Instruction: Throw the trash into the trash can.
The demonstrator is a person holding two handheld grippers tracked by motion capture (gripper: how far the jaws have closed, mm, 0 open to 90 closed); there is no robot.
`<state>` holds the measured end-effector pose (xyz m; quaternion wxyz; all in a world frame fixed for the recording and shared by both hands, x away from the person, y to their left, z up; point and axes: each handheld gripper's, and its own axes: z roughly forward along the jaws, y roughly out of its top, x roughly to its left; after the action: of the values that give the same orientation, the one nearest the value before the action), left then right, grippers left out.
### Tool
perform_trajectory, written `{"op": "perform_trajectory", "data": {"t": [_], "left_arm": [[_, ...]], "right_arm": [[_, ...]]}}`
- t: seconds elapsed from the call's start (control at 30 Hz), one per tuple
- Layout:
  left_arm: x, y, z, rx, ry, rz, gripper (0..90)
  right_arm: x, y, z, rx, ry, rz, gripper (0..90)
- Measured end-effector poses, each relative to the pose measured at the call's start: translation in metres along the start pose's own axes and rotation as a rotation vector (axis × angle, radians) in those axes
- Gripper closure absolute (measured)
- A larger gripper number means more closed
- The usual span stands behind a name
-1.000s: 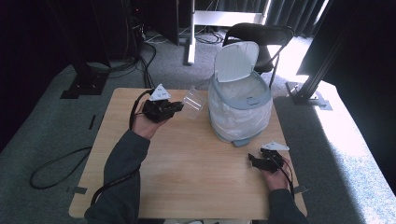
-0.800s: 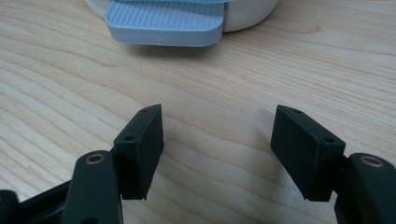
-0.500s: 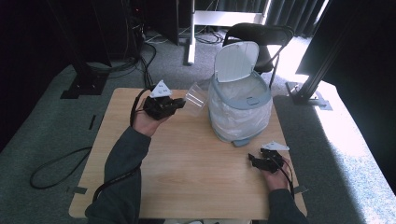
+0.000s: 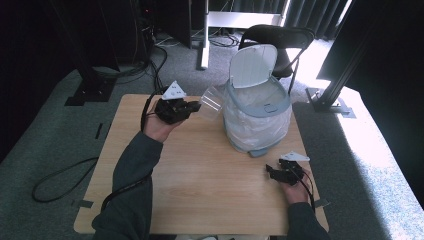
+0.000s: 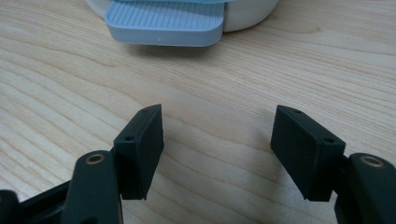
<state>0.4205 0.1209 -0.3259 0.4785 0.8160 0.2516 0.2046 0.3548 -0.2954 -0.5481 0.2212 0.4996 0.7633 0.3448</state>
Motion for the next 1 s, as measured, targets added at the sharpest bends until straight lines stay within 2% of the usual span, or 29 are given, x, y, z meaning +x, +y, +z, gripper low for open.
{"op": "perform_trajectory", "data": {"t": [1.0], "left_arm": [[-0.005, 0.036, -0.008, -0.047, -0.016, 0.043, 83.7]], "right_arm": [[0.0, 0.0, 0.0, 0.001, -0.001, 0.0, 33.6]]}}
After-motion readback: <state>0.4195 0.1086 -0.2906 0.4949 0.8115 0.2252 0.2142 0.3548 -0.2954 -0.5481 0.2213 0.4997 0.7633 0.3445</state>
